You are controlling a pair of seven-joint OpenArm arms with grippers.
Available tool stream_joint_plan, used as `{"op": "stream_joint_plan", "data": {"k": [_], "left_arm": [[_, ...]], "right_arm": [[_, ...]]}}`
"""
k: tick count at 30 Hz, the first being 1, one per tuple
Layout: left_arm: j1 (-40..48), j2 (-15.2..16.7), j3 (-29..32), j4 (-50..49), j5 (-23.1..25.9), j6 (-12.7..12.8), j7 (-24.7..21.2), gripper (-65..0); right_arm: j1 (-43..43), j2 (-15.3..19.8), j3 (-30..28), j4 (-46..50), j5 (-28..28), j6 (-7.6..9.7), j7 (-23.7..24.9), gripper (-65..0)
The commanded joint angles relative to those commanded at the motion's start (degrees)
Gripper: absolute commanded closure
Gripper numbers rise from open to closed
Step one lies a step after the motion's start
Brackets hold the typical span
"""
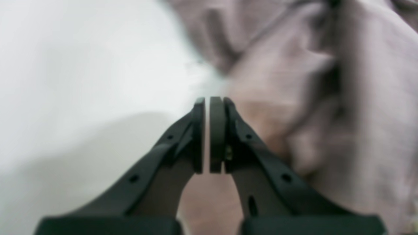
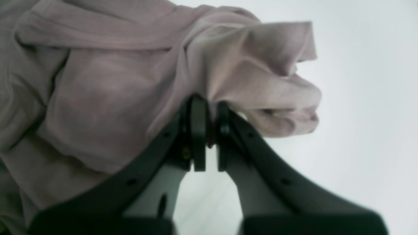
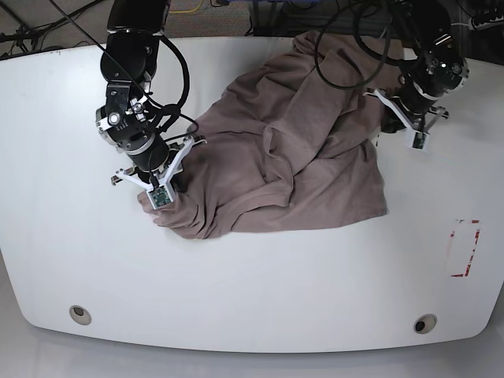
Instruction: Fold the T-shirt properly
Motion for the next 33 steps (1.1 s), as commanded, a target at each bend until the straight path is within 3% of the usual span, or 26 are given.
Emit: {"op": "stream_joint_plan", "data": {"k": [6,8,18,20,33], "left_arm": [[-2.08,-4.21,-0.69,-2.07,0.16,0.00,1.02,0.0],[-4.92,-7.19,-2.03,-2.15,-0.22,0.00,1.63,-0.1],[-10.19,-12.70,-1.72,1.58,0.14,0.00,4.30,0.0],[-13.08,-15.72,-1.09,1.96,0.37,0.00,4.65,0.0],[-15.94,-18.82,-0.29,-0.05,0.84,0.00,3.83,-0.2]], "right_arm": [[0.39,0.10,0.31,1.52,-0.02,0.02,-0.18,-0.6],[0.90,0.01,0.05,1.01,0.09,0.07,-0.18,-0.8],[2.90,0.00,0.82,-0.10,0.44,0.08,-0.15,-0.8],[4.61,0.99,2.03,-0.34,1.47,-0.02,-0.53,-0.8],[7.48,4.26,3.27,-2.34,3.73,-0.08,-0.40,-0.6]]}}
